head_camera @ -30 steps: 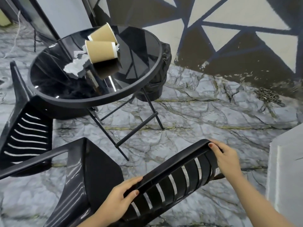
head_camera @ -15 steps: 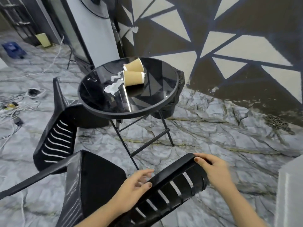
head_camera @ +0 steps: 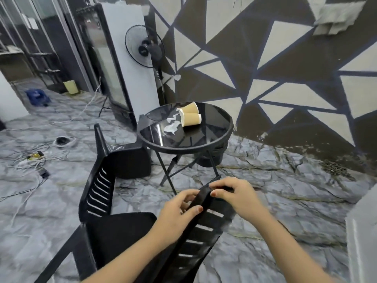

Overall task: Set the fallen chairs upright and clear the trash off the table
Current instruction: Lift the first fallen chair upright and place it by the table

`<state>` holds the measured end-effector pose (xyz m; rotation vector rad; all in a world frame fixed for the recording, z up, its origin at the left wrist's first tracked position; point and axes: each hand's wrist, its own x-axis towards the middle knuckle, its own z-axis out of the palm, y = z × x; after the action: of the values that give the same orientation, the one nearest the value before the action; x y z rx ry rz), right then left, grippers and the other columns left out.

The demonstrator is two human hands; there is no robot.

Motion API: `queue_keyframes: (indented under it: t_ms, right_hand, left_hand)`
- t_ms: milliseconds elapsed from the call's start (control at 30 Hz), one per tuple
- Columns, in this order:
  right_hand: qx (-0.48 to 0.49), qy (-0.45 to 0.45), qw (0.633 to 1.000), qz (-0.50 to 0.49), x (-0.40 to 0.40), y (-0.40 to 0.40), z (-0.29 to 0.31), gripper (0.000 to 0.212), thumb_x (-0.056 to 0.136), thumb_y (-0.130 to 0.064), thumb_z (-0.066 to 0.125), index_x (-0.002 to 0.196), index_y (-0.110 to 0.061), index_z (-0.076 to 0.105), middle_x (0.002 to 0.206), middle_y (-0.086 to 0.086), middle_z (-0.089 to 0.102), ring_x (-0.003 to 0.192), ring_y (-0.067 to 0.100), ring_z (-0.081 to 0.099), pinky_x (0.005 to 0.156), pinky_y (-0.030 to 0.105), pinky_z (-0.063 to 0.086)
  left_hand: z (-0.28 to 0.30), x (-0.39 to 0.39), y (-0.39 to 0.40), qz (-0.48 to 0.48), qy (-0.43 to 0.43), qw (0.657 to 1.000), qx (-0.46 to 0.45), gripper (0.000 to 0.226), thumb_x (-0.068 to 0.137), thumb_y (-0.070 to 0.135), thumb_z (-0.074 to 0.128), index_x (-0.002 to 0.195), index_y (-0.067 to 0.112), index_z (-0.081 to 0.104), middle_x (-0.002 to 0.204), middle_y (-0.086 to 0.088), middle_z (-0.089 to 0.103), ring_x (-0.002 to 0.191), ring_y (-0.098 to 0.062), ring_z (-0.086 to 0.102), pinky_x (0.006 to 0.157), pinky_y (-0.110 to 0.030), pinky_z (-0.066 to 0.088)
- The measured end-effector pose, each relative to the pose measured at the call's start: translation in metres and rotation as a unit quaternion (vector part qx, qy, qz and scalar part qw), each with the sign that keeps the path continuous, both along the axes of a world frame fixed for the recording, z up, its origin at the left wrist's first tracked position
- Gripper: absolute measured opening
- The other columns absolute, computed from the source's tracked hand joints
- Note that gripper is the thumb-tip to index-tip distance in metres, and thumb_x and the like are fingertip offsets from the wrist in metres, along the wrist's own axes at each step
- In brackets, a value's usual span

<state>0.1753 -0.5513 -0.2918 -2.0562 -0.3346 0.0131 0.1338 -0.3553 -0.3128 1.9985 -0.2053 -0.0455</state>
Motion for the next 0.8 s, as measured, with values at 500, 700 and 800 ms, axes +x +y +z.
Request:
queue_keyframes:
  t_ms: [500,700,800]
  right_hand:
    - [-0.113,-0.002,0.977,0.179,-0.155,0.113,0.058,0.020,0.080,-0.036,0.066,0.100,-0.040,0.067,0.096,-0.025,0.063,0.088,-0.010,0.058,0.073,0.008,0.045]
    - [-0.248,0.007,0.930,0.271,-0.178,0.141,0.056,0.032,0.084,-0.054,0.053,0.112,-0.042,0.059,0.106,-0.019,0.064,0.102,0.004,0.055,0.089,0.022,0.040]
    - [-0.265,-0.050,0.920,0.285,-0.190,0.154,0.047,0.039,0.085,-0.055,0.049,0.118,-0.037,0.057,0.117,-0.011,0.063,0.110,0.010,0.053,0.100,0.033,0.037]
  left_hand:
    - [0.041,-0.227,0.179,0.091,0.009,0.994,-0.057,0.034,0.086,0.007,0.061,0.110,0.031,0.058,0.111,-0.005,0.062,0.094,-0.007,0.064,0.083,-0.015,0.048]
    - [0.059,-0.289,0.206,0.162,-0.055,0.985,-0.024,0.041,0.068,0.053,0.067,0.108,0.054,0.057,0.111,0.019,0.063,0.101,-0.003,0.060,0.089,-0.015,0.046]
    - [0.053,-0.319,0.223,0.270,-0.091,0.958,0.041,0.041,0.061,0.061,0.066,0.101,0.057,0.059,0.107,0.025,0.061,0.099,0.000,0.057,0.089,-0.019,0.044]
